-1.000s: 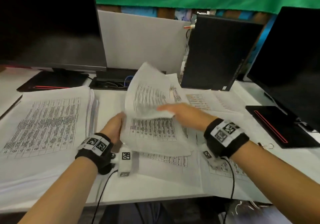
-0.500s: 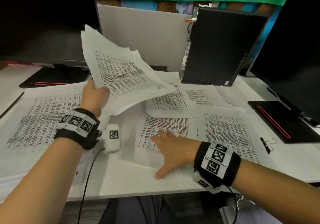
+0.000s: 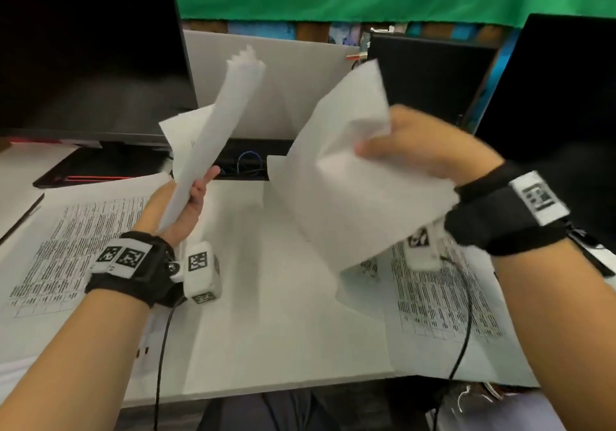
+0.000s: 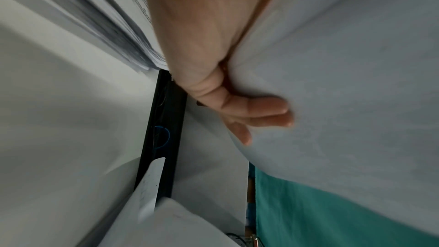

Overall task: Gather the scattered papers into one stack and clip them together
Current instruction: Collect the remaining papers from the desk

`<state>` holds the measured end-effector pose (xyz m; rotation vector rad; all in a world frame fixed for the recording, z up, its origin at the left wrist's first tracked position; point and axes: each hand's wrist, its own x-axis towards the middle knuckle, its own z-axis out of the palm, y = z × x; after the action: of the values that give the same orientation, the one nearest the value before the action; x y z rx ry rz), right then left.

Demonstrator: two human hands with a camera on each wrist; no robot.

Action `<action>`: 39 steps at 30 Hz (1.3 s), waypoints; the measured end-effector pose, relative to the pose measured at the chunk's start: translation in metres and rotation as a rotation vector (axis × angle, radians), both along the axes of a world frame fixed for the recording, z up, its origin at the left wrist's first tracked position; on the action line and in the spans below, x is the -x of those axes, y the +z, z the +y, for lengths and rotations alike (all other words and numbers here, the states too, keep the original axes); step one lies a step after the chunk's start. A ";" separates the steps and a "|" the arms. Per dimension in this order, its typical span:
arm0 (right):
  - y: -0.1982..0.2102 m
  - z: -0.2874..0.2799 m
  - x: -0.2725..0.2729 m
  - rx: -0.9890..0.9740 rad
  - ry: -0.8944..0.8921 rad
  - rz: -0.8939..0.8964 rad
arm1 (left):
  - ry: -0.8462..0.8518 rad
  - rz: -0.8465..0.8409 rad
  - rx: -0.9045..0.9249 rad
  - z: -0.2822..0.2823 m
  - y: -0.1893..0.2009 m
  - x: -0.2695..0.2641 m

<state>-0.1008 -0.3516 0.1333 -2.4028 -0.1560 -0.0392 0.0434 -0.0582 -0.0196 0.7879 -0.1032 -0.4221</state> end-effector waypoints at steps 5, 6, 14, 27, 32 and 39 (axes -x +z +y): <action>0.033 -0.028 -0.003 -0.150 -0.174 -0.455 | -0.130 -0.156 0.217 0.007 -0.026 -0.015; 0.030 -0.028 -0.007 -0.080 -0.201 -0.550 | -0.136 -0.153 0.209 0.000 -0.028 -0.016; -0.088 -0.002 -0.069 0.538 -0.009 -0.276 | 0.169 0.016 -0.117 -0.021 -0.023 -0.010; -0.181 0.019 -0.074 0.985 0.206 0.325 | 0.111 -0.101 -0.245 -0.029 -0.025 0.015; -0.164 0.001 -0.075 0.623 -0.046 0.147 | 0.093 -0.077 -0.418 -0.029 -0.032 0.019; -0.070 -0.024 -0.069 0.222 -0.378 -0.181 | 0.014 -0.068 -0.590 -0.040 -0.043 0.034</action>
<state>-0.0314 -0.3758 0.0636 -2.6157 0.2245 -0.4354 0.0090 -0.0985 -0.0629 1.3833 -0.0346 -0.4163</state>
